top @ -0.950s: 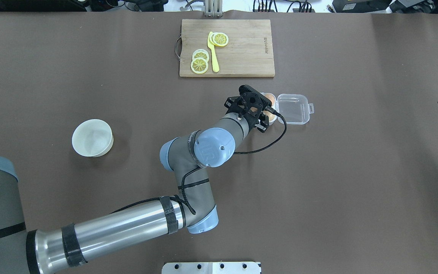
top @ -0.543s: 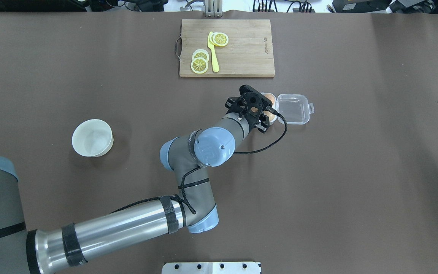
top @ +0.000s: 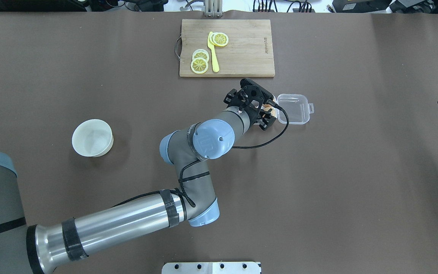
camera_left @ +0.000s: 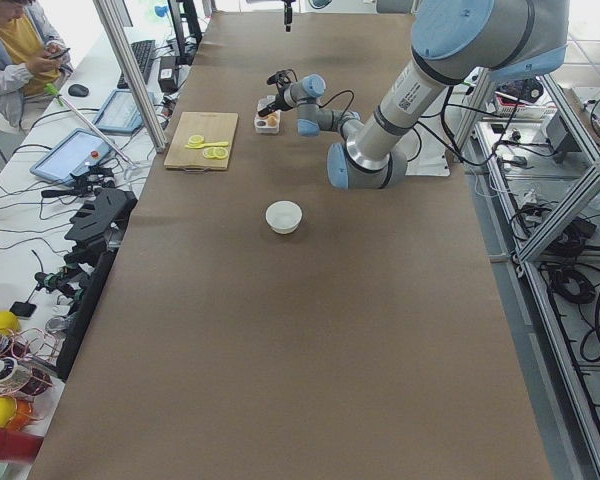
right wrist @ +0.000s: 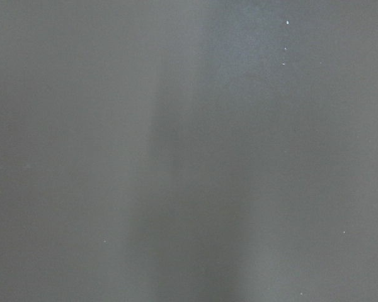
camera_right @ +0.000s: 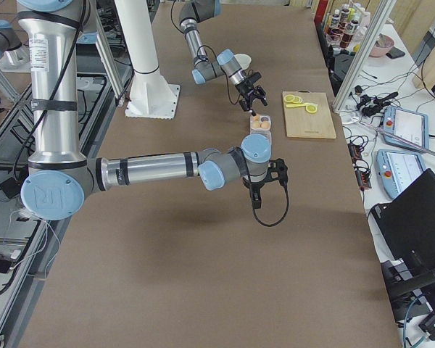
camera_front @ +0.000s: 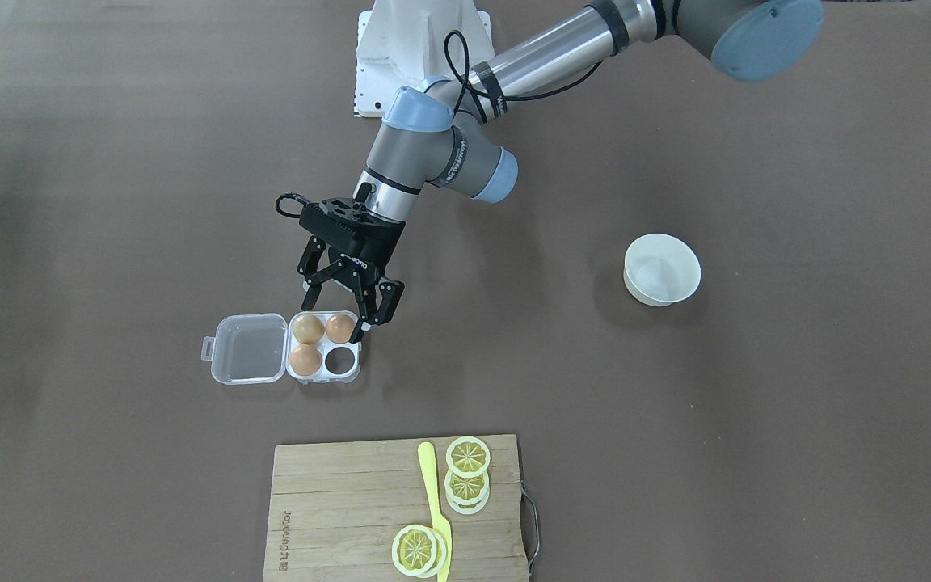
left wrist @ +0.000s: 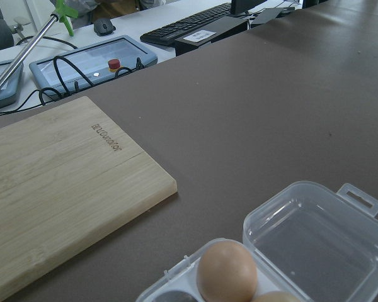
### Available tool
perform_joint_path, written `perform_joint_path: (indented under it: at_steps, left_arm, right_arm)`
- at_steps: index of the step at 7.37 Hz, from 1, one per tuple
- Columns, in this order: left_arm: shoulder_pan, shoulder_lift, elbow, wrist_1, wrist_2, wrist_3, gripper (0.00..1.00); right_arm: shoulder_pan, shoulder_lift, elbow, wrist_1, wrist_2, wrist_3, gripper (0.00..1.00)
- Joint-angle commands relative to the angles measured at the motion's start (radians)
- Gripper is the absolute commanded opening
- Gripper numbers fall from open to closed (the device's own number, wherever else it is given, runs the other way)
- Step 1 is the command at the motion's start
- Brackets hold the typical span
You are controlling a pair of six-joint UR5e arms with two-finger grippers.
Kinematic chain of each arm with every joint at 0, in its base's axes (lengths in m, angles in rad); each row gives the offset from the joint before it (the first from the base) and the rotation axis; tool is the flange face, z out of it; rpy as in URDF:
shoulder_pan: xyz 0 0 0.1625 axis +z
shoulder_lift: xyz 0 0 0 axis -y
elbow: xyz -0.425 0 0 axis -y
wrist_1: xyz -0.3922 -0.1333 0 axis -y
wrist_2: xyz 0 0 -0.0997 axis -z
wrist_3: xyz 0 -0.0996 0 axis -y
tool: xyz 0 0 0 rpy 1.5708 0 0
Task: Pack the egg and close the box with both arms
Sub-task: 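Raise the left gripper off the box while the right arm reaches toward the lid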
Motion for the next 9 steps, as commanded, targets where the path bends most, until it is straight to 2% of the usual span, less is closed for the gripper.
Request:
perform_joint_path:
  at_steps: [1,2,3,4,5,7,8,9]
  left_arm:
    - [-0.053,0.002,-0.033,-0.003,-0.084,-0.021,0.98]
    - [-0.1,0.01,-0.056,0.003,-0.16,-0.05,0.98]
    - [-0.152,0.045,-0.092,0.019,-0.276,-0.111,0.98]
    - [-0.188,0.09,-0.15,0.056,-0.35,-0.168,0.98]
    - [-0.195,0.129,-0.174,0.075,-0.36,-0.175,0.98]
    - [-0.183,0.134,-0.165,0.078,-0.356,-0.274,0.97]
    - [-0.182,0.155,-0.166,0.076,-0.362,-0.282,0.89]
    - [-0.18,0.177,-0.171,0.073,-0.365,-0.281,0.38]
  right_arm:
    - [-0.001,0.053,0.001,0.001,-0.008,0.137,0.99]
    - [-0.029,0.094,0.0,0.001,-0.011,0.236,0.99]
    - [-0.074,0.128,-0.005,0.003,-0.022,0.328,0.99]
    - [-0.131,0.186,-0.006,0.001,-0.05,0.424,0.99]
    - [-0.189,0.242,-0.006,0.001,-0.067,0.533,0.99]
    - [-0.298,0.291,-0.032,0.003,-0.136,0.559,0.94]
    - [-0.32,0.311,-0.034,0.001,-0.143,0.565,0.94]
    - [-0.331,0.305,-0.042,0.003,-0.144,0.556,0.94]
